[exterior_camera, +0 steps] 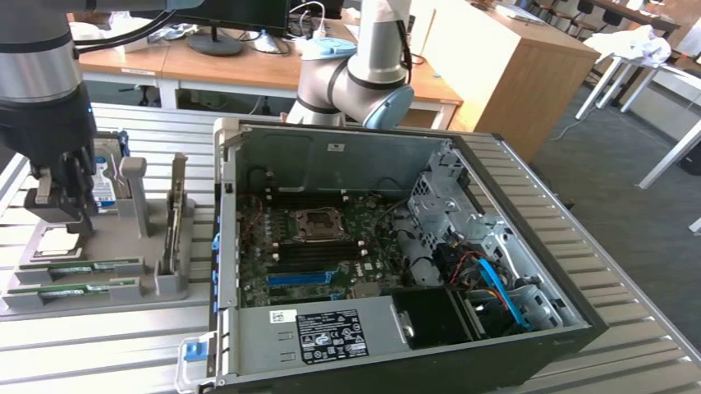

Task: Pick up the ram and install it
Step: 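Pick up the ram and move it above insertion slot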

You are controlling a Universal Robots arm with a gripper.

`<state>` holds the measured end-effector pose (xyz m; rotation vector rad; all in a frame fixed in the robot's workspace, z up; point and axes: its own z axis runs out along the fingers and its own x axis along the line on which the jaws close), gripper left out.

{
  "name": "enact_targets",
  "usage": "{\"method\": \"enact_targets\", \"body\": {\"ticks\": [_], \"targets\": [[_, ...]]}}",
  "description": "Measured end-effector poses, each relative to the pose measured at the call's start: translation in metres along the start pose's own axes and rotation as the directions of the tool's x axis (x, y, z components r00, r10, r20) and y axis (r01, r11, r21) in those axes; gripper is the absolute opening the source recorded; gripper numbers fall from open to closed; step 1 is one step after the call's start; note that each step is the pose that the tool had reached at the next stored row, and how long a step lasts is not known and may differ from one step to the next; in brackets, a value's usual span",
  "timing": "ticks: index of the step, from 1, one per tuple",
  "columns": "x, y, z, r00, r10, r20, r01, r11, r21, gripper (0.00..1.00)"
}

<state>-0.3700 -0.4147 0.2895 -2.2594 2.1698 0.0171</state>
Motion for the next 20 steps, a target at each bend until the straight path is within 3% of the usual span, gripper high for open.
{"method": "enact_targets", "body": {"ticks": [20], "targets": [[0.000, 0.0003, 0.0151, 1.0000, 0.000, 0.0000, 0.000, 1.0000, 0.0000, 0.36]]}}
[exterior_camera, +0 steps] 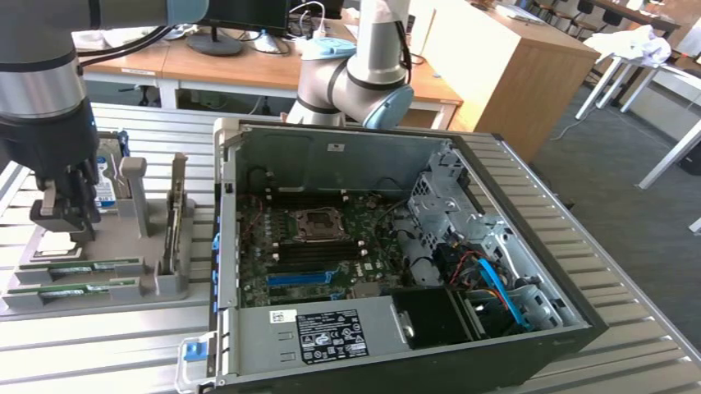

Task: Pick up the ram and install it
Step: 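Pick up the ram and move it above insertion slot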

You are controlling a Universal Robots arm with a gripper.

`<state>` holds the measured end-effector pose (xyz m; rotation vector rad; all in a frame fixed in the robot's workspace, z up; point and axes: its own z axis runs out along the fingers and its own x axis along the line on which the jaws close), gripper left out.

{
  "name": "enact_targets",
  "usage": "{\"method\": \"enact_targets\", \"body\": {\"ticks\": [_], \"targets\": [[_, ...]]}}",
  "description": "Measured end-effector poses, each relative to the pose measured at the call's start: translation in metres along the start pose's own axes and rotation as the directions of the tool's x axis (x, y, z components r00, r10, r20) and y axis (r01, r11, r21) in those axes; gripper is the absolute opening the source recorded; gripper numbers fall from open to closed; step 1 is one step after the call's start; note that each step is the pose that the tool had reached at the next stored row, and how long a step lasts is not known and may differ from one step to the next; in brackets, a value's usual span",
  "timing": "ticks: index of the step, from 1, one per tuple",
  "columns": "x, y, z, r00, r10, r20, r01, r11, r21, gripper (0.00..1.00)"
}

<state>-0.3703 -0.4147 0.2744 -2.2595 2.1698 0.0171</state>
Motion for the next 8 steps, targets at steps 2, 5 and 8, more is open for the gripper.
{"method": "enact_targets", "body": {"ticks": [2, 5, 8], "targets": [[0.0000, 0.0001, 0.0013, 1.0000, 0.000, 0.0000, 0.000, 1.0000, 0.0000, 0.36], [0.0000, 0.0002, 0.0029, 1.0000, 0.000, 0.0000, 0.000, 1.0000, -0.0001, 0.36], [0.0000, 0.0002, 0.0035, 1.0000, 0.000, -0.0001, 0.000, 1.0000, -0.0002, 0.36]]}}
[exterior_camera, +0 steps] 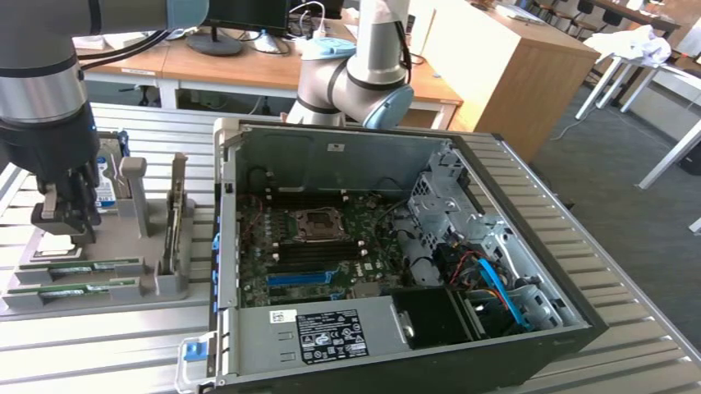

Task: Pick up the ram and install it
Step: 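Pick up the ram and move it above insertion slot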

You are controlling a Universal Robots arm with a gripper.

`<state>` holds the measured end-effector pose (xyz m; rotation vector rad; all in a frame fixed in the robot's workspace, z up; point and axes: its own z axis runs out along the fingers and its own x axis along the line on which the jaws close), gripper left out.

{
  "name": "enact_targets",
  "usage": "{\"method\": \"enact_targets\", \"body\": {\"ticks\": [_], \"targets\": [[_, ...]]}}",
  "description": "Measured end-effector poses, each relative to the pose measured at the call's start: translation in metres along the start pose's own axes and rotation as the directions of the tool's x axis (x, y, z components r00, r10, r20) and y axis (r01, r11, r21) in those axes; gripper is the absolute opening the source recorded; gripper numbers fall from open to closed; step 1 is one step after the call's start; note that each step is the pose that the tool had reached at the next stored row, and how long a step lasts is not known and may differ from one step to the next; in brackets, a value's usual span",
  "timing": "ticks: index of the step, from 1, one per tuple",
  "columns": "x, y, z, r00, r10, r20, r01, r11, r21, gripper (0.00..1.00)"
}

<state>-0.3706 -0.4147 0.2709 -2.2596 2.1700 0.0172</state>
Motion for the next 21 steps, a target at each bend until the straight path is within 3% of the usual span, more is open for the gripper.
{"method": "enact_targets", "body": {"ticks": [21], "targets": [[0.013, 0.0043, 0.0000, 1.0000, 0.000, 0.0001, 0.000, 1.0000, 0.0003, 0.36]]}}
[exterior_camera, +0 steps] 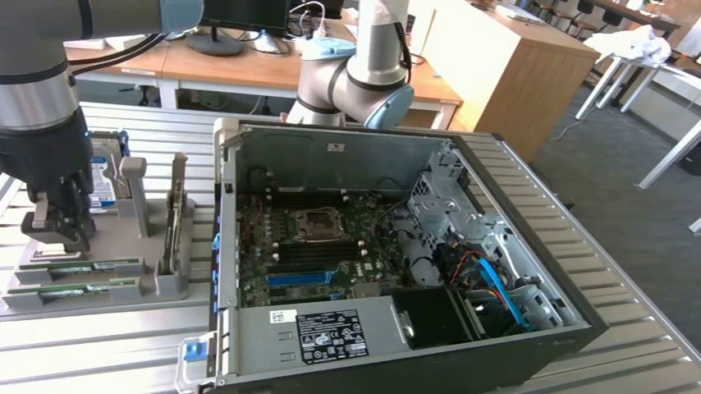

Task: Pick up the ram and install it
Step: 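Pick up the ram and move it above insertion slot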

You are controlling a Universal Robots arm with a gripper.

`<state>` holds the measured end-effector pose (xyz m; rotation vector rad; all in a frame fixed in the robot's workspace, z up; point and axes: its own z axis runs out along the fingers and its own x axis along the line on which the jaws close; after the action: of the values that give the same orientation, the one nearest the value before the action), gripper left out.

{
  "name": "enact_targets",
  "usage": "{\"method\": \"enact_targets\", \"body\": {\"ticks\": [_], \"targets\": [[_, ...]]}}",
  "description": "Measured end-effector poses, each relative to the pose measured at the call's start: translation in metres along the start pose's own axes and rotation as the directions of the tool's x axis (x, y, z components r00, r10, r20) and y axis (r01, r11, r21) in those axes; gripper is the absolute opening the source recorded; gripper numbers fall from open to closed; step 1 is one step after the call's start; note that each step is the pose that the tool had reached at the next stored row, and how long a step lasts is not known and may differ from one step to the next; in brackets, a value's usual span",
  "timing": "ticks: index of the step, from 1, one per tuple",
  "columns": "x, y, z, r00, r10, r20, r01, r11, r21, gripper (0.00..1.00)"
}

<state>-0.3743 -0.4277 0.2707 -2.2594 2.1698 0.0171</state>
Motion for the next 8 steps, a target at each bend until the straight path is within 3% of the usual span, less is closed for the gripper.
{"method": "enact_targets", "body": {"ticks": [8], "targets": [[0.0012, 0.0006, 0.0001, 1.0000, 0.000, 0.0000, 0.000, 1.0000, 0.0000, 0.36]]}}
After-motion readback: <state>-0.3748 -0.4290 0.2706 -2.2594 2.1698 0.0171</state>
